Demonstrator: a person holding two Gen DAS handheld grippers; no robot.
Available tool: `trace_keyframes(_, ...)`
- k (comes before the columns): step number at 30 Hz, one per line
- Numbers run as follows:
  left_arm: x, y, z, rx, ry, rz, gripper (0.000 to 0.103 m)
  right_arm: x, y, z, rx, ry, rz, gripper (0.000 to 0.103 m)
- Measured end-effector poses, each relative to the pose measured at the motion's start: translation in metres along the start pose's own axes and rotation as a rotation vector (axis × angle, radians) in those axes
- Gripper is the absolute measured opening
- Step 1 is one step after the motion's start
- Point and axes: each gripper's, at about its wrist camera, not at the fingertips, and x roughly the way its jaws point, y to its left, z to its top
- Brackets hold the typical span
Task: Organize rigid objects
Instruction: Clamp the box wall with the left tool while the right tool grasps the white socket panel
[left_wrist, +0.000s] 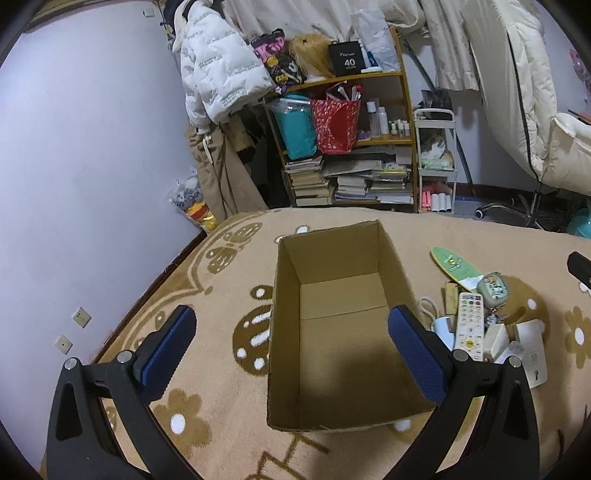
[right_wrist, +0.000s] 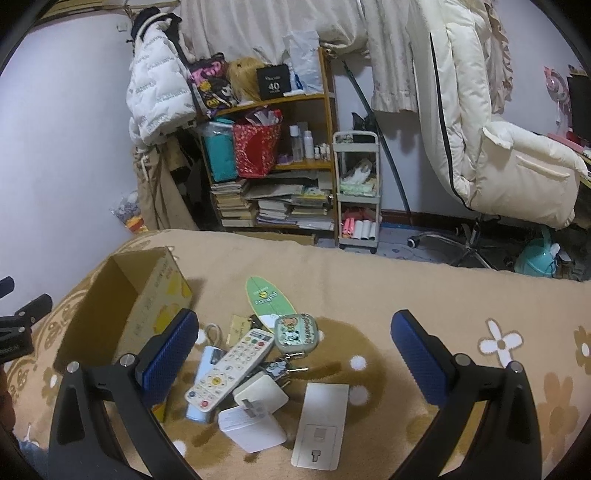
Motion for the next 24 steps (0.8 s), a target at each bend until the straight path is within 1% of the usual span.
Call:
trace_keyframes(4,0.016,0.008,0.001,-0.044,0.028,-0.048,0.103,0.013,-0.006,-0.005,0.020,0.034,-0.022,0.103)
trace_keyframes(6,0.025,0.011,0.000,-0.062,0.038,-0.060,0.103,0.020,-0.009,-0.008,0.031,0.051,-0.028,0.103)
trace_keyframes(15,0.060,0.012,-0.013,-0.060,0.138,-0.048,0.103,0.049,-0.029,-0.026,0.092,0.159,-0.069,0.103)
trace_keyframes(20,0.077,0.012,-0.022,-0.056,0.209,-0.026,0.103,0.064,-0.039,-0.038,0.132,0.251,-0.099,0.103)
trace_keyframes(24,0.088,0.014,-0.027,-0.056,0.250,-0.014,0.103,0.073,-0.046,-0.049,0.156,0.296,-0.107,0.103)
